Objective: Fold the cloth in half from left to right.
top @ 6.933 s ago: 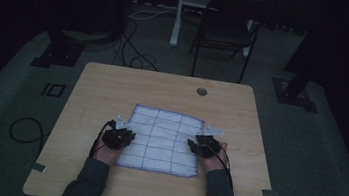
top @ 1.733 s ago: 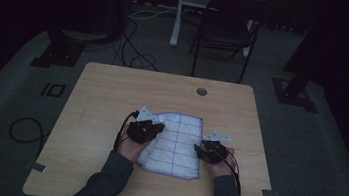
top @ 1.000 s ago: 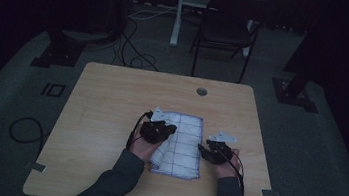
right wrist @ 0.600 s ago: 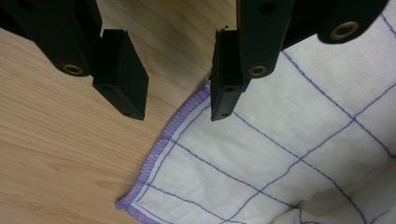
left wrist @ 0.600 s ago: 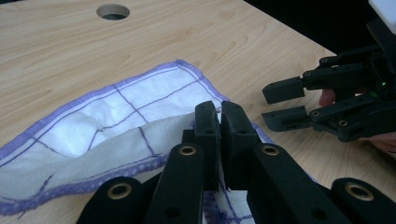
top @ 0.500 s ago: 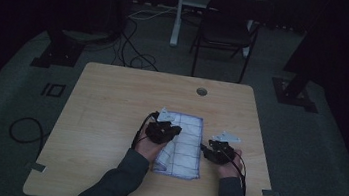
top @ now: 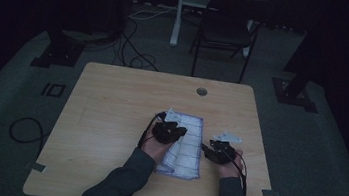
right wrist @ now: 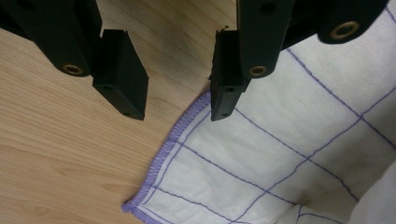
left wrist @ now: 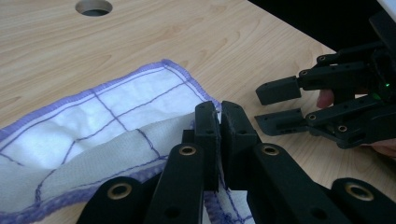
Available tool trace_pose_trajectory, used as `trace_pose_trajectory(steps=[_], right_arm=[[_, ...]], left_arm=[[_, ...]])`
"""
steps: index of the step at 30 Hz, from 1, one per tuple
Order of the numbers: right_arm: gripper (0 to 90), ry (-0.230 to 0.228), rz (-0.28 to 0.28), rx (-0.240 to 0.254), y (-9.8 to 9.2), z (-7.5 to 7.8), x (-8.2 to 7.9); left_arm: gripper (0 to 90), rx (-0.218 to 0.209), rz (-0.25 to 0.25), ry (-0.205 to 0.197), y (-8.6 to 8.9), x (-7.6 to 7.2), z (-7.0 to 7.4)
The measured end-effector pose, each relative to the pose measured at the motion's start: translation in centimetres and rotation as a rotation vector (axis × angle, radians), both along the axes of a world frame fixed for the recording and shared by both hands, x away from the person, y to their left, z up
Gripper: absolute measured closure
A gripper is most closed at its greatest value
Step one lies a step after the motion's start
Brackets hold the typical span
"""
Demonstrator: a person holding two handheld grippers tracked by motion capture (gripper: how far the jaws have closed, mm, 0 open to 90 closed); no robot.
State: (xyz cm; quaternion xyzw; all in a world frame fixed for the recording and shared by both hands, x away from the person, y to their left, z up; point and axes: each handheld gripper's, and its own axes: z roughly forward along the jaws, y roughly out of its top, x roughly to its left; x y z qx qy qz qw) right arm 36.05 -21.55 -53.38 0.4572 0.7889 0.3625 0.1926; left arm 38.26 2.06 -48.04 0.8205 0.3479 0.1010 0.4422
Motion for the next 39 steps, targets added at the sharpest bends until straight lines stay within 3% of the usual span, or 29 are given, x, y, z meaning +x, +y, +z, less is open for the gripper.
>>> trace_pose_trajectory(steps=[19, 39], right_arm=[[57.0, 0.009, -0.015, 0.007, -0.3, -0.2, 0.2], [57.0, 0.018, -0.038, 0.013, -0.8, -0.3, 0.3]], left_arm=[[86.9, 0.006, -0.011, 0.012, -1.8, 0.5, -0.2], [86.7, 0.041, -0.032, 0.049, -4.3, 0.9, -1.9]])
